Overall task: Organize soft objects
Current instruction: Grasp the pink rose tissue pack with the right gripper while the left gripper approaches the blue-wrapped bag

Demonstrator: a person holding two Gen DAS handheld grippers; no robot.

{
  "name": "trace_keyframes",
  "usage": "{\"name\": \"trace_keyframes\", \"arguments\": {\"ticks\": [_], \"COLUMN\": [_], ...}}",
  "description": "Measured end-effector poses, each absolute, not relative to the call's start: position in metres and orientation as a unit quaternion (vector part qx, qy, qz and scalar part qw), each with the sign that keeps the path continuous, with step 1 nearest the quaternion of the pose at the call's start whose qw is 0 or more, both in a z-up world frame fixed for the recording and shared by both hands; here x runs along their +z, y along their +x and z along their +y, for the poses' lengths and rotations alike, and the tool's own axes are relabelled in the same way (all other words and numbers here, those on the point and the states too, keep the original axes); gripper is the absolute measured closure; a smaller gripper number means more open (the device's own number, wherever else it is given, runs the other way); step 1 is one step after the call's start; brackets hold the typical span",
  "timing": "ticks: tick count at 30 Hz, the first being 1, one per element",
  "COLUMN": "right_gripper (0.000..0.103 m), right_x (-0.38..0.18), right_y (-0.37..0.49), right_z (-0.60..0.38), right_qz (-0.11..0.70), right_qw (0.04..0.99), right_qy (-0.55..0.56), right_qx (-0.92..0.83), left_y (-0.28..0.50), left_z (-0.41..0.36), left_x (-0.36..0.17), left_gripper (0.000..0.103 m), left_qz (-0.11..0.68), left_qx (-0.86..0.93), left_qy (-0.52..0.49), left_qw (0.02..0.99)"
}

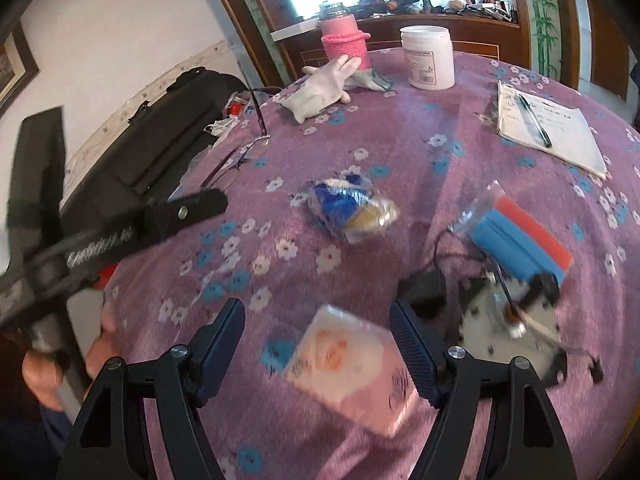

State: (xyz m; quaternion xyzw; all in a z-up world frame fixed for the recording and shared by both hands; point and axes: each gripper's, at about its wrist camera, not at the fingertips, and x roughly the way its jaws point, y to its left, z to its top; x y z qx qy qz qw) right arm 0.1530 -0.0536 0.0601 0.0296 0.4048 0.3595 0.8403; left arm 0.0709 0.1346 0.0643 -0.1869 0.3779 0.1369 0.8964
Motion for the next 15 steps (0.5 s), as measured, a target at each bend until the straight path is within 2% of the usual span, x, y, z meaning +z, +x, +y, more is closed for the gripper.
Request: {"name": "trace_keyframes", "arguments": {"ticks": [6, 15], "right_gripper": [0.020, 0.017], "right_x": [0.057, 0.040], "right_y": [0.160, 0.129], "right_z": [-0.033, 0.001], "right_qz": [0.416, 0.448], "right_qw": [0.836, 0.776], "right_qy": [-0.028, -0.215], "right_qx": [0.356, 0.388], "left_y": [0.071, 0.070], "left_z": [0.139, 0.137], "left_x": [0.063, 0.064], "left_gripper": [0.026, 0.026], "left_qz": [0.380, 0.379], "left_qx": [0.139, 0.140], "left_qy": [-0.195, -0.191], "left_qw": [0.893, 0.894]}}
